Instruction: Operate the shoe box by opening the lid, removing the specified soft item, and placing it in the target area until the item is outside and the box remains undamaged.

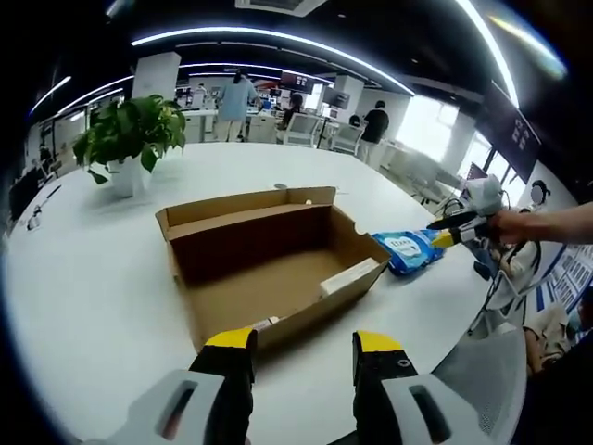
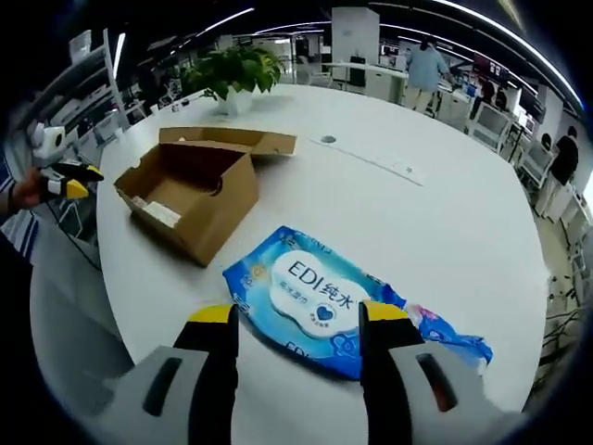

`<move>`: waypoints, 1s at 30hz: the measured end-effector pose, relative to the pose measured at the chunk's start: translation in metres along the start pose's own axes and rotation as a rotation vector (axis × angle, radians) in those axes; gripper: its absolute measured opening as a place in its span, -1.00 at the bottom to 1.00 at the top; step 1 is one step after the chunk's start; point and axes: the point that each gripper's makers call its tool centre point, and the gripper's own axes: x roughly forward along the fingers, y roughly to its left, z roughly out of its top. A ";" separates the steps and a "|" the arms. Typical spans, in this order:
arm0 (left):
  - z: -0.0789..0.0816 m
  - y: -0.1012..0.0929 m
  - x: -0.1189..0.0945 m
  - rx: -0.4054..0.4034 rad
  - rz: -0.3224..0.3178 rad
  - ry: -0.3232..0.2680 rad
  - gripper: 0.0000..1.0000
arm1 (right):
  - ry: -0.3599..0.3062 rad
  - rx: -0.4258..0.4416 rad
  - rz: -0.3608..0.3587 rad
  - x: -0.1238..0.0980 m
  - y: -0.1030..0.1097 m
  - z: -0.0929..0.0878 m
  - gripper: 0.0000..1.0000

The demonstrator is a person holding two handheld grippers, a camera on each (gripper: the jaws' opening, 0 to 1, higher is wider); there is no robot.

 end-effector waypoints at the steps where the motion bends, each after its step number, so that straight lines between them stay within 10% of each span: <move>1: 0.000 0.000 0.000 0.003 -0.002 0.000 -0.16 | -0.003 -0.008 0.009 0.003 0.006 0.004 -0.01; 14: -0.003 0.006 -0.006 -0.003 -0.021 -0.016 -0.16 | -0.035 -0.099 0.117 0.040 0.081 0.052 0.03; 30: -0.008 0.015 -0.008 -0.011 -0.039 -0.018 -0.16 | -0.019 -0.192 0.191 0.071 0.118 0.078 0.03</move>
